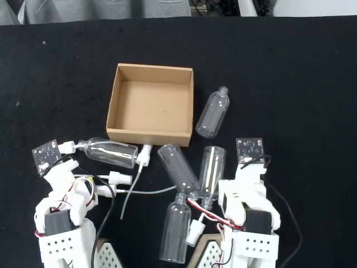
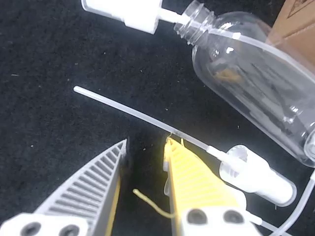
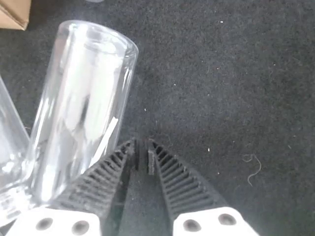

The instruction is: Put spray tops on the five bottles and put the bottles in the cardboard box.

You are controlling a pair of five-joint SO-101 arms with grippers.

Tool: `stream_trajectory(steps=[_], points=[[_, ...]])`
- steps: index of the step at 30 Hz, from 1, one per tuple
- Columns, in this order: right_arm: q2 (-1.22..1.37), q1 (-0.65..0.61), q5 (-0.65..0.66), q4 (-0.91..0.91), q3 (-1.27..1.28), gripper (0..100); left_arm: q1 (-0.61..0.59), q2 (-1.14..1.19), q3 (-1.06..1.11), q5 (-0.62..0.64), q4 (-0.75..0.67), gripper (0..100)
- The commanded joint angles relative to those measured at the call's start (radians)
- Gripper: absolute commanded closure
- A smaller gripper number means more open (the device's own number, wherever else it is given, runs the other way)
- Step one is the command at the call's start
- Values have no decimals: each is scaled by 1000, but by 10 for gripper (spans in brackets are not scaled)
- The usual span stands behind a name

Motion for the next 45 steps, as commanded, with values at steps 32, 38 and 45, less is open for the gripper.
stream_trajectory(steps=[32,38,45], points=[[-96,32,-6,6,-4,985,157,-9,24,-152,-279,887],[-96,34,-5,6,-5,986,157,-9,24,-161,-391,888],[-96,48,-5,12,-38,986,157,-9,4,-183,-402,971]])
